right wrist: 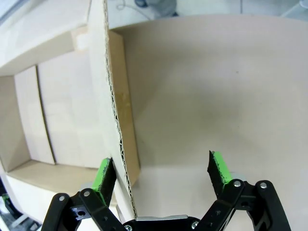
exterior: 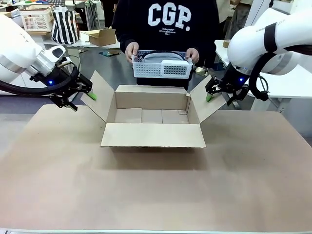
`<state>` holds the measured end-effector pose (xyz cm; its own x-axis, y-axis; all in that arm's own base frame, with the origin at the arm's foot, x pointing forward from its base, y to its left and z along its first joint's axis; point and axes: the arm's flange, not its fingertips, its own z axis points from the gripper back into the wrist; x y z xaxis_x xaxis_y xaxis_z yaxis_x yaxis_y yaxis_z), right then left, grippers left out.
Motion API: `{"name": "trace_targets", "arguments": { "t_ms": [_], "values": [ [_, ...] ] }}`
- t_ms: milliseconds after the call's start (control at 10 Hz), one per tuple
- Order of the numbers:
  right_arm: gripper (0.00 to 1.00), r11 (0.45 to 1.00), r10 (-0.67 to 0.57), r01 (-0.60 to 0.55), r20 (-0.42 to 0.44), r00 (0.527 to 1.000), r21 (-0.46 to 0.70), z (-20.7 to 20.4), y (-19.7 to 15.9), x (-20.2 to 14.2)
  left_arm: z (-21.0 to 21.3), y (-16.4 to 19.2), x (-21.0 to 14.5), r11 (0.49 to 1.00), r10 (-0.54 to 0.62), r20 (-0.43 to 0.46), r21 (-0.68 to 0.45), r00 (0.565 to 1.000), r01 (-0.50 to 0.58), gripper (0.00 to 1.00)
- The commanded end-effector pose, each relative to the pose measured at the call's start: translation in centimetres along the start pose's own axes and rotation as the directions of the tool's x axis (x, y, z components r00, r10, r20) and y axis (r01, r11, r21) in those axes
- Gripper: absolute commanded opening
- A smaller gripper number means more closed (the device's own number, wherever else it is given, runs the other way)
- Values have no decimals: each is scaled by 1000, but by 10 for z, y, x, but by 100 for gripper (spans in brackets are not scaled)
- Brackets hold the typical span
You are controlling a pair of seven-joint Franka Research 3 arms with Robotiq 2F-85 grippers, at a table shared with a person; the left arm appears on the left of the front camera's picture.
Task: Pack the gift set into the box.
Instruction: Lift both hands away from the flaps of the Package Box.
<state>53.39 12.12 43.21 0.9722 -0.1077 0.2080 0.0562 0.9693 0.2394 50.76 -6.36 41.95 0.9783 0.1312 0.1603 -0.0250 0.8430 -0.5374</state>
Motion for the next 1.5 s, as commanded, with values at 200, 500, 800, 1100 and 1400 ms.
{"name": "trace_targets", "arguments": {
  "t_ms": [200, 500, 800, 1100, 1400],
  "values": [
    [100, 1000, -16, 16, -1, 1000, -22, 2, 3, 1, 2, -1, -1, 1000, 9, 6, 11, 1000, -9, 100],
    [100, 1000, -16, 16, -1, 1000, -22, 2, 3, 1, 2, -1, -1, 1000, 9, 6, 11, 1000, -9, 100],
    [100, 1000, -16, 16, -1, 1000, -22, 2, 3, 1, 2, -1, -1, 1000, 9, 6, 11, 1000, -9, 100],
    [100, 1000, -16, 16, -1, 1000, -22, 2, 3, 1, 2, -1, -1, 1000, 9, 6, 11, 1000, -9, 100],
    [100, 1000, -16, 16, -1, 1000, -22, 2, 3, 1, 2, -1, -1, 1000, 9, 6, 11, 1000, -9, 100]
  ]
}}
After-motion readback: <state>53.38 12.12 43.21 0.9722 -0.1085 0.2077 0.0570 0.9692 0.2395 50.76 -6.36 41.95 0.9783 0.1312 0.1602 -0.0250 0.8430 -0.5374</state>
